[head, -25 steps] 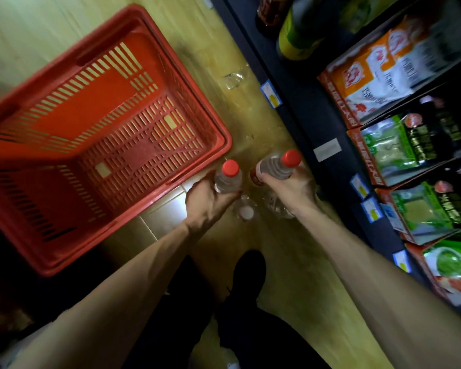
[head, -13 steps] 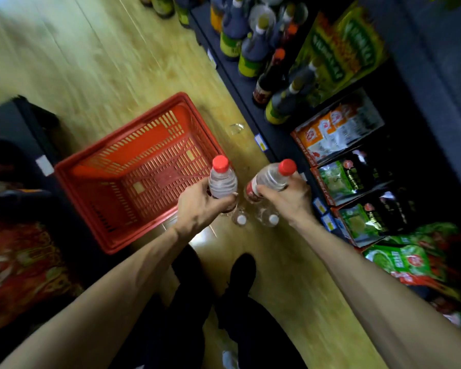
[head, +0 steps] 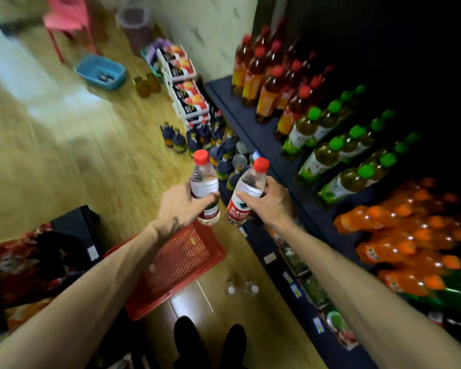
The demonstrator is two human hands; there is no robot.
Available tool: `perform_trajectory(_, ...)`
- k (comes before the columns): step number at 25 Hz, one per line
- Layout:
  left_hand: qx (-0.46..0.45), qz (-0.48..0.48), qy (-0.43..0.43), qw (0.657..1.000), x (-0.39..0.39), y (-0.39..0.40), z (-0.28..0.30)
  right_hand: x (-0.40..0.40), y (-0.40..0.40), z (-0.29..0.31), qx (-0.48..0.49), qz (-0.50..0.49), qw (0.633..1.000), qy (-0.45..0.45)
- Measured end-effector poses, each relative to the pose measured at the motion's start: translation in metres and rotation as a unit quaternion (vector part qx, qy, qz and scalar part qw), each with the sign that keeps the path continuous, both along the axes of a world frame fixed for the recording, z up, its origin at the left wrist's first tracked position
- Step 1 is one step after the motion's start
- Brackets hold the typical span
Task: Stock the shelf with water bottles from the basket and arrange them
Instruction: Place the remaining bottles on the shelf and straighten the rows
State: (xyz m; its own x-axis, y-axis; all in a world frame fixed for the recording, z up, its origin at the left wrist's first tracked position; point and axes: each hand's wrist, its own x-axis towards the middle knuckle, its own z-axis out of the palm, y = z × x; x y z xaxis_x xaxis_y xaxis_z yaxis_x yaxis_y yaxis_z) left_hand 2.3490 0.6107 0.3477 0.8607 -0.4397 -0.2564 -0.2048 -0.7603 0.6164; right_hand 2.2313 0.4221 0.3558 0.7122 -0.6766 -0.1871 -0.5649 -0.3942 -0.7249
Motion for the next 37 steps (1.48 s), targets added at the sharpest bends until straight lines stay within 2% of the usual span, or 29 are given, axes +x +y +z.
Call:
perform_trajectory(6,-0.102,-0.008,-0.078,0.992,0.046,-0.017,0.149,0.048,-0.006,0.141,-0.022,-0.047,0.993,-0.105)
perform_trajectory(10,-0.132,-0.062,-0.152,0.978,0.075,-0.023,0.255,0.07,-0.015,0.235,-0.036,-0.085,0.981,-0.168)
perform_trajectory(15,-0.192,-0.07,-0.225,0.953,0.086,-0.051,0.337,0.071,-0.031,0.319,-0.092,-0.103,0.967,-0.214)
perform_trajectory(19,-0.225,-0.112,-0.261,0.932,0.084,-0.09,0.378,0.065,-0.056,0.372,-0.156,-0.121,0.953,-0.231)
perform_trajectory(24,-0.228,-0.166,-0.297,0.912,0.087,-0.142,0.424,0.061,-0.098,0.419,-0.151,-0.183,0.929,-0.284)
perform_trajectory(28,-0.268,-0.156,-0.322,0.895,0.1,-0.174,0.454,0.055,-0.127,0.45,-0.154,-0.233,0.901,-0.331)
perform_trajectory(31,-0.303,-0.14,-0.31,0.89,0.107,-0.196,0.467,0.049,-0.15,0.466,-0.144,-0.268,0.886,-0.349)
perform_trajectory(37,-0.333,-0.151,-0.283,0.887,0.119,-0.229,0.474,0.039,-0.168,0.465,-0.177,-0.289,0.886,-0.315)
